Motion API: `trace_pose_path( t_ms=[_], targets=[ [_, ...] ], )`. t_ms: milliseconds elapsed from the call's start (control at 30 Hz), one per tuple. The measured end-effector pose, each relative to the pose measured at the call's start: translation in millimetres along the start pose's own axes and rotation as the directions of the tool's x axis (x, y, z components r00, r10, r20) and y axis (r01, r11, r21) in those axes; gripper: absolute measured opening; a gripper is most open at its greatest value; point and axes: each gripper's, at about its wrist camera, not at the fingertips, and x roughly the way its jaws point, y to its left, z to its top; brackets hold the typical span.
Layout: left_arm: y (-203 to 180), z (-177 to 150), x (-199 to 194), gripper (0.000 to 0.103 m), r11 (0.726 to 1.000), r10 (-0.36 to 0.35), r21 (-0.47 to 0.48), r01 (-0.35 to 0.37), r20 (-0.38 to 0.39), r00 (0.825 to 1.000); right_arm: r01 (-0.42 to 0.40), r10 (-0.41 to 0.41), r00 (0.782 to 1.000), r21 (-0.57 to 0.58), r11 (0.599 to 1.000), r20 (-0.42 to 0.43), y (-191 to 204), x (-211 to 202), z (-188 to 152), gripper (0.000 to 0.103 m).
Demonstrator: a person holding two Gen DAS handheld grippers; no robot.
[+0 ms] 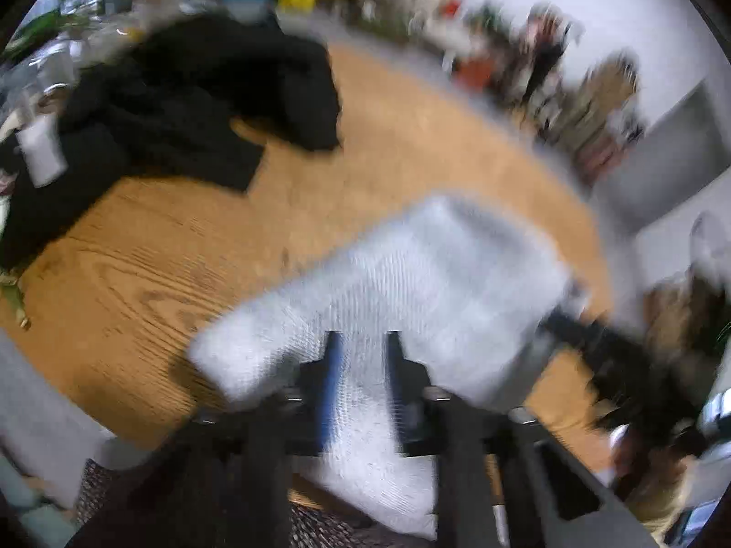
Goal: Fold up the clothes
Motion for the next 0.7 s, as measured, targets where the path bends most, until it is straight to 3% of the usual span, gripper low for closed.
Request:
trace_pose_path(
  t_ms=[67,133,300,400,467,600,700],
  targets=[
    [8,3,29,0.009,0.997,0.076,-0.031,-0.077,-0.052,0.996,0.024,-0.022,0.999,0.044,0.999,-0.046,-14,24,6,0.021],
    [18,5,31,0.01,0.997,0.041,-0.067,-0.045,-0.05,0.998,-0.044,0.051,0.997,0.111,0.993,-0.062,-31,46,6,0.021],
    [23,12,27,0.008,0.996,0.016,-0.089,-0.025,-0.104,0.994,-0.056,0.062,0.994,0.072,0.996,-0.092,-25,38,11,0.024],
    [5,20,4,0.006,0.996,-0.07,-0.064,0.065,-0.075,0.995,-0.062,0.067,0.992,0.047,0.997,-0.111,-21,33,14,0.027],
    [-7,27,-2,0.006,0.999,-0.043,-0.021,0.042,-0.057,0.997,-0.067,0.07,0.99,0.031,0.997,-0.123,-18,30,16,0.034],
    [-9,35,42,0.006,0.999,0.035,-0.003,-0.036,-0.15,0.988,-0.076,0.075,0.986,-0.002,0.997,-0.148,-12,23,19,0.036],
    [2,37,54,0.006,0.998,-0.021,-0.067,0.01,-0.153,0.988,-0.058,0.059,0.991,0.01,0.998,-0.121,-22,49,-5,0.036]
  ],
)
